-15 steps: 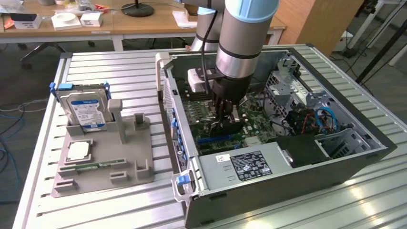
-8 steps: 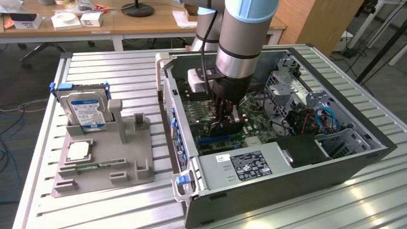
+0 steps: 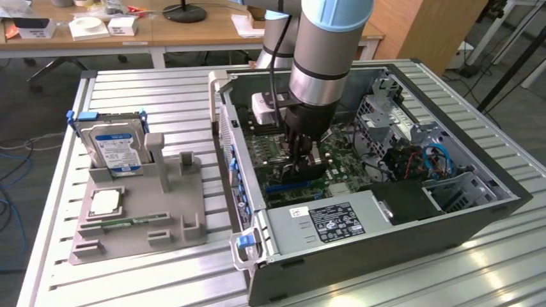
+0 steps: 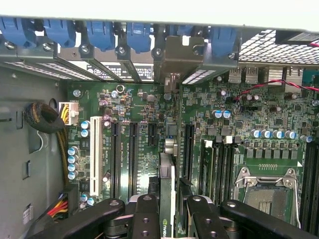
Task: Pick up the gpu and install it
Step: 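Insert the gpu into the slot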
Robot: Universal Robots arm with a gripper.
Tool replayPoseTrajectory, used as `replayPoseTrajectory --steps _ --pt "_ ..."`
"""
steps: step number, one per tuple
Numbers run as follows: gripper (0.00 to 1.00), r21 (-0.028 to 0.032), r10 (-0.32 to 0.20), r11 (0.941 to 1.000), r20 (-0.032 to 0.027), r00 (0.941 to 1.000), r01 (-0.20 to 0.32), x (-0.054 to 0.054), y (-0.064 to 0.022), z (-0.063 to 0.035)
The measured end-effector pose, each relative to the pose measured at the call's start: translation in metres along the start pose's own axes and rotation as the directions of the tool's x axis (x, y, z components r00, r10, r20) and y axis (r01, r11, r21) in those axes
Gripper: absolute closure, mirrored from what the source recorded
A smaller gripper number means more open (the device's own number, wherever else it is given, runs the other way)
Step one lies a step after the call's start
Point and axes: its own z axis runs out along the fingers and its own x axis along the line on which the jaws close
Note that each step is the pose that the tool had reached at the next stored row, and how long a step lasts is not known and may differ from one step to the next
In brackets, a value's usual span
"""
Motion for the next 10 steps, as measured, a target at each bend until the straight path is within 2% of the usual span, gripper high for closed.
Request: replayPoseTrajectory --steps 10 --pt "0.74 0.0 0.0 1.0 0.0 1.0 0.0 0.0 0.0 0.0006"
